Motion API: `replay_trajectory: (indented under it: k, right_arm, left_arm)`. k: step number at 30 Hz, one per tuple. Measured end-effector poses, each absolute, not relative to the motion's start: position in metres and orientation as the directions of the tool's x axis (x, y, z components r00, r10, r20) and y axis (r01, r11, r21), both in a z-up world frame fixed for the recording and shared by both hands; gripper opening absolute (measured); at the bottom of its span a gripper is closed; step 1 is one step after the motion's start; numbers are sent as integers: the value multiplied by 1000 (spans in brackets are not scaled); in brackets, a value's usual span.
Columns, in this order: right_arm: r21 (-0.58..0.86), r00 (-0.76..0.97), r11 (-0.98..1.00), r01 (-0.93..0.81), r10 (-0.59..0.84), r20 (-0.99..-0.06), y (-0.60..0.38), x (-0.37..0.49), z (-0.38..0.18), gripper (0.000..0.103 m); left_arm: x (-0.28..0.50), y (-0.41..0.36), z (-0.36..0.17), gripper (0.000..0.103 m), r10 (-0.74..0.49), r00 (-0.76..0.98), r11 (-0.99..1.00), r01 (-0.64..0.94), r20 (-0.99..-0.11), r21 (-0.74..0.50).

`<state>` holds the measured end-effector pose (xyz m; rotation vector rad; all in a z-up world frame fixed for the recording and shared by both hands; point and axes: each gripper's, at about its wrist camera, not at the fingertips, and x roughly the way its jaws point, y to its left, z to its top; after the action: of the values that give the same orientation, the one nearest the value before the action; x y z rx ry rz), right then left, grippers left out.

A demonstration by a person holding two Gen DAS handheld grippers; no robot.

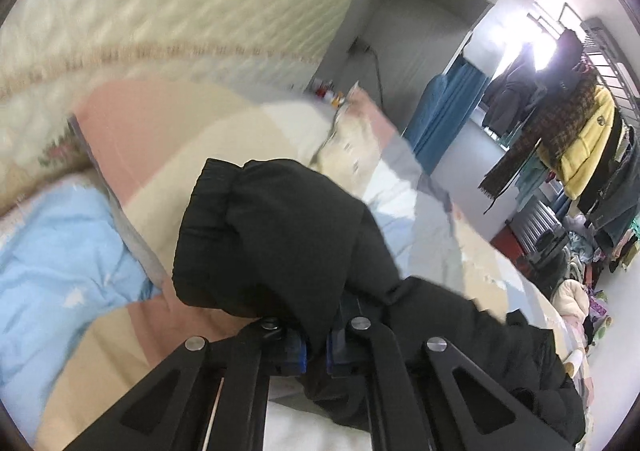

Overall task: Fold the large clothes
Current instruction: 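Lift the sleeve with the left tool and fold it over the jacket body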

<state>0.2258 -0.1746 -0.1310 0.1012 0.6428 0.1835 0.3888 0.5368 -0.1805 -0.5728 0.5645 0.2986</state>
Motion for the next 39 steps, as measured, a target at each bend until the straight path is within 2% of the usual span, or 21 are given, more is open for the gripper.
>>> replay_trajectory:
  k: [1,2,3,15,20,26,30,33,35,39]
  right_arm:
    - [150,790,980,-134,196,-580,-177,224,-129,92]
    - [149,797,980,-131,194,-573,-181,221,-127,101]
    - [150,806,980,-128,190,-560,-184,218,-125,103]
    - [123,843,980,-155,196,-500,-219,185,-114,103]
    - [129,852,980,-154,198,-485,-237,172,-115,103]
    - [119,863,979,-166,202,-464,-253,154,-111,103]
    - [64,878,983,-175,185,-441,-258,154,-105,103]
    - [38,890,985,-169,169,-424,-265,163,-100,103]
    - [91,882,981,-174,196,-428,-275,172,-100,103]
    - [186,872,964,-188,251,-420,-290,173,-102,103]
  left_arm:
    - [384,531,-169,5,122,811,809,-415,-572,-416]
    - [380,524,-153,5,135,814,815,-415,-565,-404]
    - [377,518,-142,5,143,816,820,-415,-560,-395]
    - [338,411,-7,4,159,862,883,-342,-481,-321]
    - [345,335,51,4,178,858,910,-330,-481,-251]
    - [352,235,105,4,123,866,960,-228,-484,-163]
    - [361,159,125,4,87,869,987,-141,-487,-77]
    - [368,102,129,4,5,870,992,-68,-493,-110]
    - [377,59,124,4,-69,853,991,-3,-517,-137]
    - [390,-15,102,4,-133,832,991,93,-539,-100]
